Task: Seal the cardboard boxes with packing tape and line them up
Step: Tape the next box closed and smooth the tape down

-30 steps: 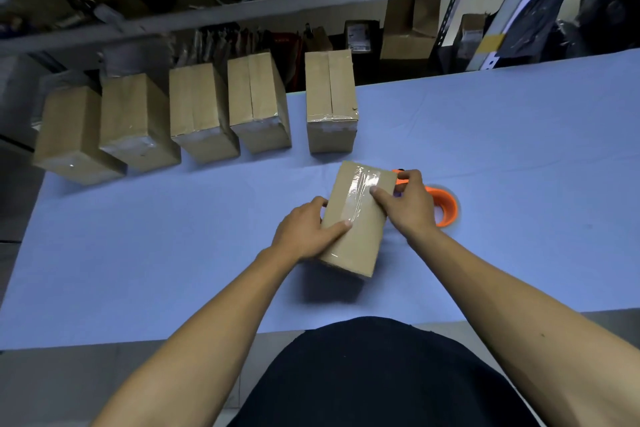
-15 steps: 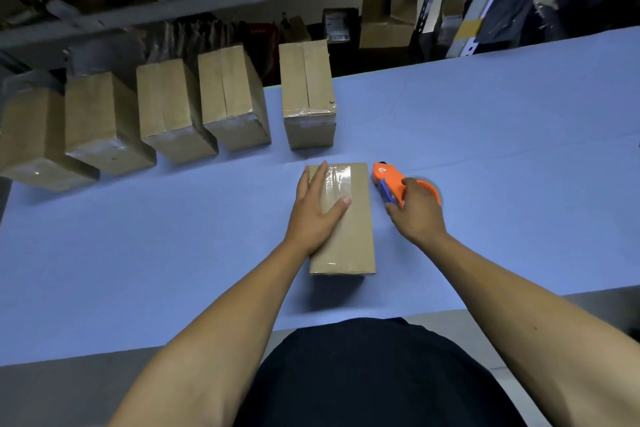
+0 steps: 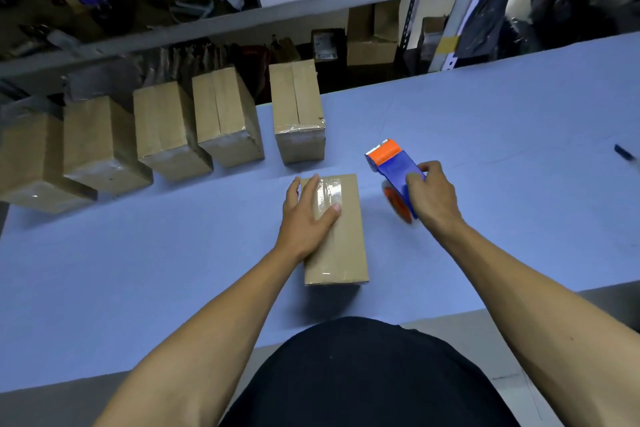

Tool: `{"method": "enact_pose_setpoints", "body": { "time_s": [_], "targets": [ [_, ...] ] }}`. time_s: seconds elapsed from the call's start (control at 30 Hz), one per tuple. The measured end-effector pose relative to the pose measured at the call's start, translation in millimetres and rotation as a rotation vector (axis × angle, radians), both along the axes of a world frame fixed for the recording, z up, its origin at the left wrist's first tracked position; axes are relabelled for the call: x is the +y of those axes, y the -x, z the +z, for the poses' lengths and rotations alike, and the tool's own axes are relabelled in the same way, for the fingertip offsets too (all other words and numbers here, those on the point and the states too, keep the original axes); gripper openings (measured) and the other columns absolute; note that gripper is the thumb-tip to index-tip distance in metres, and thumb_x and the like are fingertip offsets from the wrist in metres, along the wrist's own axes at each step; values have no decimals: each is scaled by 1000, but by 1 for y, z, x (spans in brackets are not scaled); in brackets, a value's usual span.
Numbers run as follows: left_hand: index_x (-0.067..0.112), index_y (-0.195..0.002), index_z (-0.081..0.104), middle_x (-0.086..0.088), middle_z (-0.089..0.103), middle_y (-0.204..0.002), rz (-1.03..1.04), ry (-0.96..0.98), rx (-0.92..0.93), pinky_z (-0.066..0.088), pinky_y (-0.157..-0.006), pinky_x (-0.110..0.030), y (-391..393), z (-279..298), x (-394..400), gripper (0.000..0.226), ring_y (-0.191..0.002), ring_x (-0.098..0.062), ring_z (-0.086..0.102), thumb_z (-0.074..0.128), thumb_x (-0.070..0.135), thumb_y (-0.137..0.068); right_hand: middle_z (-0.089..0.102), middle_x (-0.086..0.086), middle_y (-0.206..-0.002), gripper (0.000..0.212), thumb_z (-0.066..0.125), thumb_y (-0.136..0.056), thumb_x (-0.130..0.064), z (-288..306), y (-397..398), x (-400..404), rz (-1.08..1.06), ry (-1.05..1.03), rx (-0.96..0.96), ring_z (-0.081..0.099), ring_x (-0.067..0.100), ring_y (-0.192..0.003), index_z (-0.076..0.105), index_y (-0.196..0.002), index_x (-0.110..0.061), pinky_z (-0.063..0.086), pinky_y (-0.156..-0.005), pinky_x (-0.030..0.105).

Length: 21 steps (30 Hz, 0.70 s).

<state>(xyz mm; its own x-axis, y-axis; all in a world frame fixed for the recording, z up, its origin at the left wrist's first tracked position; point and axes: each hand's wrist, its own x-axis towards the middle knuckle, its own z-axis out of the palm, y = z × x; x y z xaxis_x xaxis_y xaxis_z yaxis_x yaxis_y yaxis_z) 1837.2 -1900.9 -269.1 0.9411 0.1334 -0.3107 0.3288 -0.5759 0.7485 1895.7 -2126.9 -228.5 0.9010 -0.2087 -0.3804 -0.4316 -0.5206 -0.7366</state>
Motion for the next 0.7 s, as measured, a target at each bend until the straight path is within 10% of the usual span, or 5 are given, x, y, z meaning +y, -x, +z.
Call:
{"method": "enact_pose_setpoints", "body": {
  "time_s": [0.17, 0.27, 0.43, 0.53, 0.7],
  "targets": [
    [17, -133, 58, -3, 49, -142, 69, -65, -229, 33, -100, -22, -40, 40, -4, 38, -131, -19, 44, 57, 31, -98, 58, -18, -86, 55, 78, -72, -48, 28, -6, 10, 185, 77, -144, 61, 8, -77, 42, -107, -25, 45, -58, 25],
    [15, -111, 67, 0, 70, -107, 187, 242, -47, 48, -79, -28, -75, 77, -13, 31, -90, -15, 66, 50, 39, -101, 59, -13, -86, 49, 75, -75, -51, 39, -12, 15, 310, 203, -256, 61, 14, -76, 45, -106, -27, 49, -63, 30],
    [19, -86, 68, 3, 71, -65, 180, 677, 379, 51, -68, -28, -101, 110, -7, 29, -69, -13, 62, 61, 46, -94, 56, -14, -88, 54, 71, -72, -65, 55, -16, 18, 436, 260, -381, 58, 9, -72, 42, -104, -33, 49, -61, 27],
    [18, -59, 68, 2, 60, -57, 198, 784, 322, 47, -60, -24, -104, 111, 1, 34, -59, -12, 54, 65, 21, -94, 56, -12, -90, 61, 65, -65, -70, 62, -16, 18, 446, 197, -371, 60, 12, -76, 45, -106, -29, 55, -67, 34],
    [9, -83, 63, -3, 60, -60, 138, 588, 194, 52, -83, -40, -101, 115, 8, 14, -63, -15, 55, 66, 15, -95, 59, -7, -88, 55, 61, -71, -72, 66, -21, 15, 609, 466, -458, 58, 17, -72, 47, -100, -27, 49, -63, 33]
  ]
}}
